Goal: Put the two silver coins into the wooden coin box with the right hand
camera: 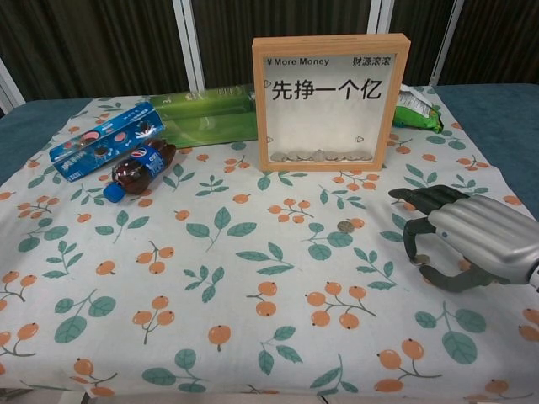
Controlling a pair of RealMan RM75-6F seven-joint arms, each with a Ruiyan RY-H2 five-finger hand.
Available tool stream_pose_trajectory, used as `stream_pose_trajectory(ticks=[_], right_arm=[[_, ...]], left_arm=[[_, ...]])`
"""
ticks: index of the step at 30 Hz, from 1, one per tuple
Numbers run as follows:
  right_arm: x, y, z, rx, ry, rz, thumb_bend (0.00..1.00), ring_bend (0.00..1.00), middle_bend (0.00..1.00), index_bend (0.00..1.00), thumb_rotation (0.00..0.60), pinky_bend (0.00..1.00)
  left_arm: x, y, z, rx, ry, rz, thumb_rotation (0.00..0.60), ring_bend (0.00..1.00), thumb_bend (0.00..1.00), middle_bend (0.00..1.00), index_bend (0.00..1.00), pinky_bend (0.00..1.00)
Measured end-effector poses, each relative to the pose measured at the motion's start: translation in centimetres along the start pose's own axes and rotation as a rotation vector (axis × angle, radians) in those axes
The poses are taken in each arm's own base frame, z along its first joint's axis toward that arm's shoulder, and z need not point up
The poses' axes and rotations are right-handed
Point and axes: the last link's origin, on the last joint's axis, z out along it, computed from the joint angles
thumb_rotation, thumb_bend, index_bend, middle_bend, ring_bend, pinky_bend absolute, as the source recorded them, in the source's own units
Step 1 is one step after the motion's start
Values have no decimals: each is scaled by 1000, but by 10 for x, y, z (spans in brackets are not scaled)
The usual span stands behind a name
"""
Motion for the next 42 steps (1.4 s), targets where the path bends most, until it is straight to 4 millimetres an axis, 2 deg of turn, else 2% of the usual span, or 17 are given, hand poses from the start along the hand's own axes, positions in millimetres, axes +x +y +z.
stream_pose_trajectory(ticks=[12, 24, 42], right_arm=[[-1, -1, 1, 1, 14, 2, 504, 0, 0, 659, 600, 0], [0, -2, 1, 10, 30, 9, 504, 0, 0, 617, 600, 0], [2, 1, 2, -1, 58, 7, 549, 0, 30, 664, 600, 0]], left_arm=[[-1, -2, 1, -1, 5, -18, 600, 0, 346, 0, 0, 0], [-1, -1, 1, -13, 13, -49, 600, 0, 346, 0, 0, 0], [-2, -1, 0, -26, 13, -72, 600, 0, 346, 0, 0, 0]])
